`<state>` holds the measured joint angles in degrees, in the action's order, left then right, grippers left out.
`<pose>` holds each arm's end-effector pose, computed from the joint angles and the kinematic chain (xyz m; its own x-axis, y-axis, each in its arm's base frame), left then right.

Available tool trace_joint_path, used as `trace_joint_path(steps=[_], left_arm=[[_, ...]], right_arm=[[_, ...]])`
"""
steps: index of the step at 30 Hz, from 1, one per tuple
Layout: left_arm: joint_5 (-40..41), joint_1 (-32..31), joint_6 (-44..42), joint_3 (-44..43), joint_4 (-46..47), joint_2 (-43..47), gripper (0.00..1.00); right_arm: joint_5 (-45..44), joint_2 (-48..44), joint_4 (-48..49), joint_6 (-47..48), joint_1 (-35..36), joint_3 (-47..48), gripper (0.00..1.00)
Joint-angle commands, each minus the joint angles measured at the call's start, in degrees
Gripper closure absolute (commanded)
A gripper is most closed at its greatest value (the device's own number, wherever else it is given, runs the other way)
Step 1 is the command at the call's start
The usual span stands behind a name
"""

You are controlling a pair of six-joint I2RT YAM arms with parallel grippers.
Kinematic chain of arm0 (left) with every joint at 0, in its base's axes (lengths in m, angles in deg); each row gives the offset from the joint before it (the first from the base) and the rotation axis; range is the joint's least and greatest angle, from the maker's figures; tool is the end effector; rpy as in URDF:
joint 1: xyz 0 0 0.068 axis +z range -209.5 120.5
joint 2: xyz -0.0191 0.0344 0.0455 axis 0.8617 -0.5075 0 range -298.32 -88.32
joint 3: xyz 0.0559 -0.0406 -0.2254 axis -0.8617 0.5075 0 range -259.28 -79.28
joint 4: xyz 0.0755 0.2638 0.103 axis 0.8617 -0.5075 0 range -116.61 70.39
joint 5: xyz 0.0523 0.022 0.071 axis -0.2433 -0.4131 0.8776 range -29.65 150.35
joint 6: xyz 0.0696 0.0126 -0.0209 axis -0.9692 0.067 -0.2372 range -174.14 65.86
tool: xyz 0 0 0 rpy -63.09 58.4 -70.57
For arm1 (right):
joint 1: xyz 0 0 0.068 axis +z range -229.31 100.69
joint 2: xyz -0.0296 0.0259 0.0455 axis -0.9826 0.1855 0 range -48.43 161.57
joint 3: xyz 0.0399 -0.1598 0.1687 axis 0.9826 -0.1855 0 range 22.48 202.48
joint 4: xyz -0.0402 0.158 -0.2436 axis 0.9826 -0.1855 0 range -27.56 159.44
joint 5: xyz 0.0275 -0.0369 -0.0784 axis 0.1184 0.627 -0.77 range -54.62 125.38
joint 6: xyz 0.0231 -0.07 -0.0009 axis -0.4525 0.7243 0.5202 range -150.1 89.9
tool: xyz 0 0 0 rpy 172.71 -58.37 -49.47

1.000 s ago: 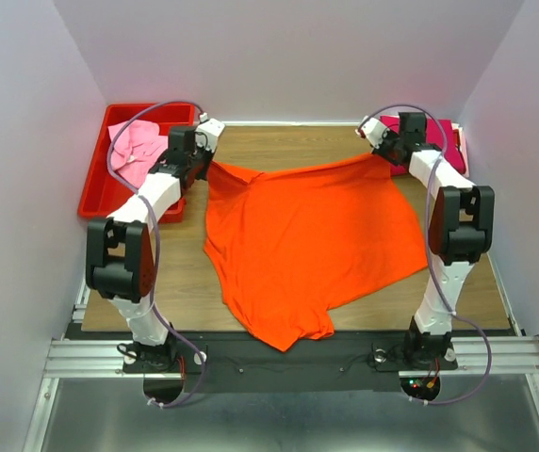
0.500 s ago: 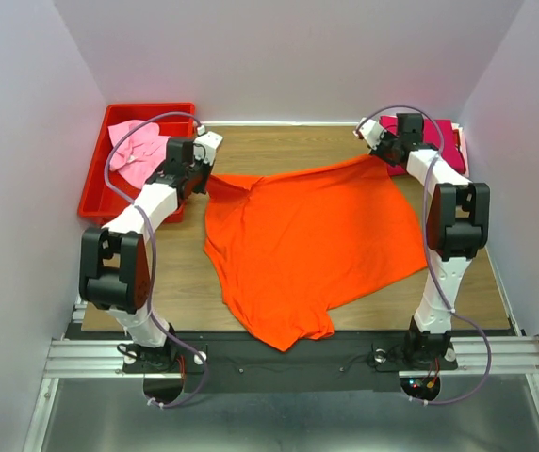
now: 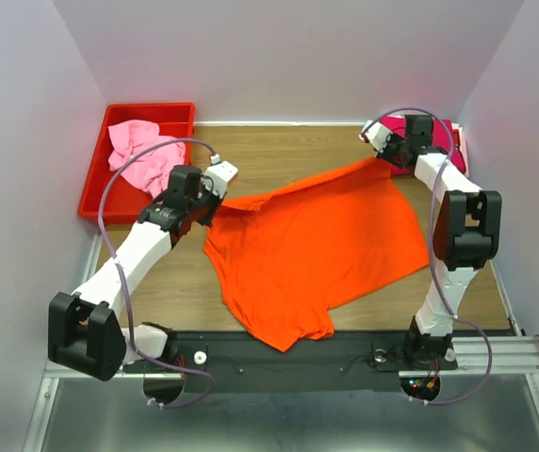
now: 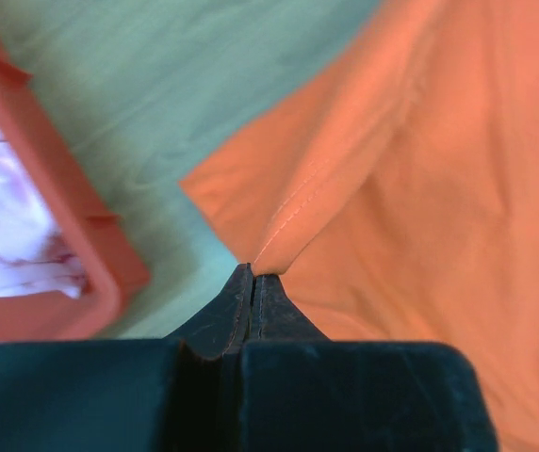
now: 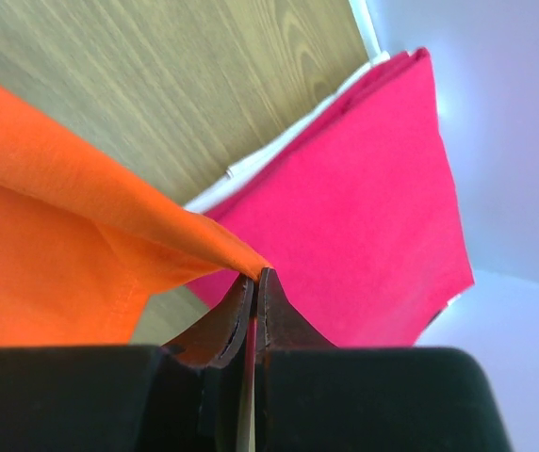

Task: Fold and stack the t-shirts
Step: Fold the tshirt

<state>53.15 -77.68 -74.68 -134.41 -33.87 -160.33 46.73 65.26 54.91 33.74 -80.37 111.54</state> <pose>0.3301 -0.1164 0.2346 -0.3158 0.4700 -0.8243 0.5576 0.7948 0.2396 0.4932 0.0030 0.1736 -0.1578 -0.8772 -0.4534 -0.6261 0.4440 -0.6410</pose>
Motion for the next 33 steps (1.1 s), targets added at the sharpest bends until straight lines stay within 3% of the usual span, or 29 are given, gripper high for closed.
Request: trace_joint_path(steps=[1, 12, 22, 23, 25, 26, 27, 29, 30, 33], left_arm=[[0.9, -3.5, 0.6, 2.0, -5.8, 2.7, 1.00], [-6.6, -8.7, -4.2, -0.9, -15.0, 1.9, 1.00], [-5.1, -15.8, -8.2, -0.5, -19.8, -1.9, 1.00], [-5.1, -15.9, -8.5, -0.1, -19.8, -3.0, 0.89], [-5.0, -15.8, -8.9, 0.5, -19.9, -4.1, 0.77], [-5.0, -15.8, -9.1, 0.8, -20.3, -4.2, 0.74], [-5.6, -15.8, -10.0, 0.9, -20.5, -4.1, 0.72], [-6.7, -15.8, -10.1, 0.7, -21.1, -3.3, 0.66], [-7.3, -15.8, -10.1, 0.0, -21.5, -2.9, 0.55], [-9.8, -15.2, -9.5, -1.5, -21.0, -1.4, 0.52]], right_arm=[[0.5, -4.6, 1.3, 2.9, -1.4, -2.6, 0.99], [1.0, -6.2, 1.3, 6.2, -2.8, -7.0, 0.99], [0.9, -8.0, 1.1, 11.7, -2.8, -12.0, 0.99], [0.3, -8.0, 1.0, 12.9, -2.8, -13.2, 0.97], [-0.5, -8.4, 1.0, 14.6, -2.9, -15.1, 0.90], [-1.0, -8.5, 1.0, 15.5, -2.8, -16.4, 0.84], [-2.1, -8.4, 0.9, 15.6, -2.9, -16.6, 0.72], [-3.1, -8.1, 0.8, 15.1, -2.9, -16.5, 0.65], [-3.3, -8.0, 0.7, 14.0, -3.0, -15.8, 0.60], [-3.4, -8.3, -0.6, 10.8, -3.2, -13.5, 0.57]])
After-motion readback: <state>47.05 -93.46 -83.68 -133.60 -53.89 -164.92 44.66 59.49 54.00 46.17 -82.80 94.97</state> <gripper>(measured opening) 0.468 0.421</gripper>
